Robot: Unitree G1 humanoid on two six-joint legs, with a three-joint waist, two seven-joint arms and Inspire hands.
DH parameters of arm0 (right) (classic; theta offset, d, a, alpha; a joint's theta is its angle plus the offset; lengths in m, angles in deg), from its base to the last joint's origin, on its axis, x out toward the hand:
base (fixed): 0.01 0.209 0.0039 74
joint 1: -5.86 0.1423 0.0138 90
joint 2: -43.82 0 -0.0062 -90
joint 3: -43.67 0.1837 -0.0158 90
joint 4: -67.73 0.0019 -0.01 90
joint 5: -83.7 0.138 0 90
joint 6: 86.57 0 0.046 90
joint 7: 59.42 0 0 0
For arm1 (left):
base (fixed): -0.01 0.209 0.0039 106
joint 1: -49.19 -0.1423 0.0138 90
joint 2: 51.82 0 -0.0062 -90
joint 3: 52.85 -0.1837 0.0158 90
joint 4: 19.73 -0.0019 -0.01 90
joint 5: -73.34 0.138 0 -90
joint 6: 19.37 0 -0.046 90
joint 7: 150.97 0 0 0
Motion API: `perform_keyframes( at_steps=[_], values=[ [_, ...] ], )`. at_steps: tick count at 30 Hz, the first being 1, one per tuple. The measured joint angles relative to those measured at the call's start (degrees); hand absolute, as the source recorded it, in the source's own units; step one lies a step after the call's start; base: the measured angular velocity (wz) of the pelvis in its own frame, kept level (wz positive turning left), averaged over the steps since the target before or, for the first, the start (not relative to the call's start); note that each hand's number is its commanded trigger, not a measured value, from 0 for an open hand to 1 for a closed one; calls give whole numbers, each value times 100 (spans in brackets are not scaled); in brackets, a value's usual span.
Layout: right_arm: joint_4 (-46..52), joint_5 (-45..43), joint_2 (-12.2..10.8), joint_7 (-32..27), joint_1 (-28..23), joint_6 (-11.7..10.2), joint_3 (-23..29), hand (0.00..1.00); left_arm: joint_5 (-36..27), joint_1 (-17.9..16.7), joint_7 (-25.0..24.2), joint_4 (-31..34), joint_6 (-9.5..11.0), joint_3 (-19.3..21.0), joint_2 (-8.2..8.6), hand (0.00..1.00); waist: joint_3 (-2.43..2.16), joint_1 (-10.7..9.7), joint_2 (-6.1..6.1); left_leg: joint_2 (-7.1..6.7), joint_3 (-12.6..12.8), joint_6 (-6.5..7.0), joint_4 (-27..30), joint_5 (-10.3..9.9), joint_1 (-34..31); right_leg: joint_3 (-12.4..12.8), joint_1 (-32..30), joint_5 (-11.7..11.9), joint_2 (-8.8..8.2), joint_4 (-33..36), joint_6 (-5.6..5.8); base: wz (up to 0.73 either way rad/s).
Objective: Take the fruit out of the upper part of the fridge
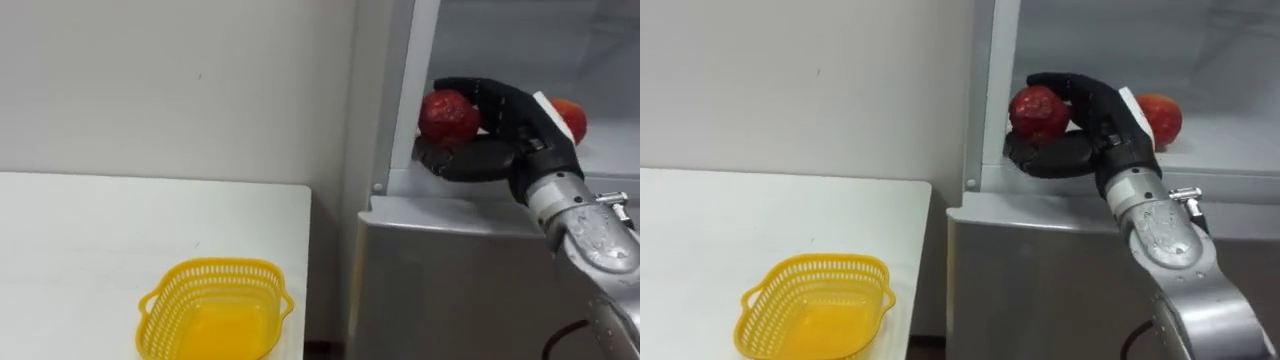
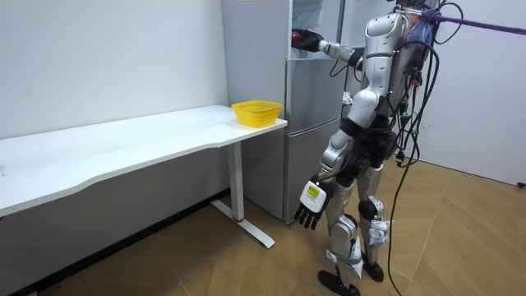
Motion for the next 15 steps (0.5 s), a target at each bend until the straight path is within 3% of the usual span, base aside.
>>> perform_keyframes(
  at_steps=[3, 10, 15],
  values=[
    [384, -190, -185, -124, -246, -1, 2, 100, -96, 17, 5, -116, 119, 0, 100, 0, 6, -12, 13, 3, 70, 0, -28, 0, 7, 69, -15, 0, 5, 1, 0, -13],
    [1442, -768, -258, -397, -563, -45, -7, 100, -99, -14, 2, -145, 262, -3, 99, 0, 3, -22, 24, 17, 111, 0, -23, 0, 48, 126, -21, 0, 7, 1, 0, -3],
    [1923, -945, -293, -667, -639, -310, -18, 100, -100, -17, 7, -145, 364, -13, 97, 0, 6, -31, 35, 34, 108, 1, -10, -1, 12, 119, -21, 0, 3, 1, 0, 0]
  ],
)
